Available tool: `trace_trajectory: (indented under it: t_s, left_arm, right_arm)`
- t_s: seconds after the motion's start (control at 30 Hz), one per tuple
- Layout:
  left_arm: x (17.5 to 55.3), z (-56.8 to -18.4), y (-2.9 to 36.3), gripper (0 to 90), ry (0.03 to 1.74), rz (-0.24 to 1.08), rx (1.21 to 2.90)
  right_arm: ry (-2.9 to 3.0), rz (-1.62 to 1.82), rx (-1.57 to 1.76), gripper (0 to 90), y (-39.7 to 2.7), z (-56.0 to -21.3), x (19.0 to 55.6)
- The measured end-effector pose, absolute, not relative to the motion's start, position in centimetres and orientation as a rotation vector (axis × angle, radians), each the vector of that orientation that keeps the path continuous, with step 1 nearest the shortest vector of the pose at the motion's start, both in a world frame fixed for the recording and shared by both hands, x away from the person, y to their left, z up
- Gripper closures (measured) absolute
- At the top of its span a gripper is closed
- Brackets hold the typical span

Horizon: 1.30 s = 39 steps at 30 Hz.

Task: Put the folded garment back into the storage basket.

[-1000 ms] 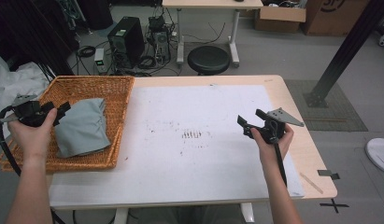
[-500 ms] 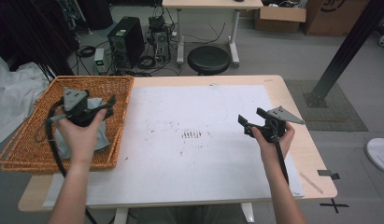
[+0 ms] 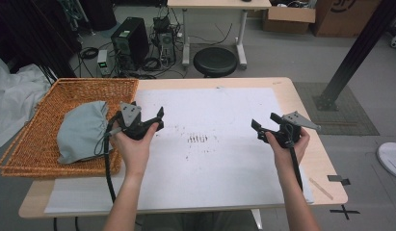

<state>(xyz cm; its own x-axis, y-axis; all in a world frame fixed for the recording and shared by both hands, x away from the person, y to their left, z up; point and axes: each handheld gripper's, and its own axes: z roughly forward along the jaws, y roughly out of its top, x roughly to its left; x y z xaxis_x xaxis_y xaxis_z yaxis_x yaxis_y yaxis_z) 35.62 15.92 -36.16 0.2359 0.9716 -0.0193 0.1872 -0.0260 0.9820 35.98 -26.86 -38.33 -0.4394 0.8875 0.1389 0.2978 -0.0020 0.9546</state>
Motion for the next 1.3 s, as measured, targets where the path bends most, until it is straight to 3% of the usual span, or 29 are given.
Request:
trace_trajectory:
  t_s: [0.47, 0.93, 1.3]
  left_arm:
    - [35.5, -38.7, 11.4, 6.5, 1.139, 0.939, 1.5]
    - [35.8, -41.7, 10.4, 4.7, 1.198, 0.933, 1.485]
    - [35.9, -41.6, 11.3, 4.6, 1.214, 0.944, 1.448]
  right_arm:
    - [1.732, 1.465, 1.242, 15.9, -27.7, -38.7, 35.3]
    - [1.737, 1.456, 1.246, 15.9, -27.7, -39.1, 35.5]
    - [1.732, 1.449, 1.258, 15.8, -28.1, -39.7, 35.7]
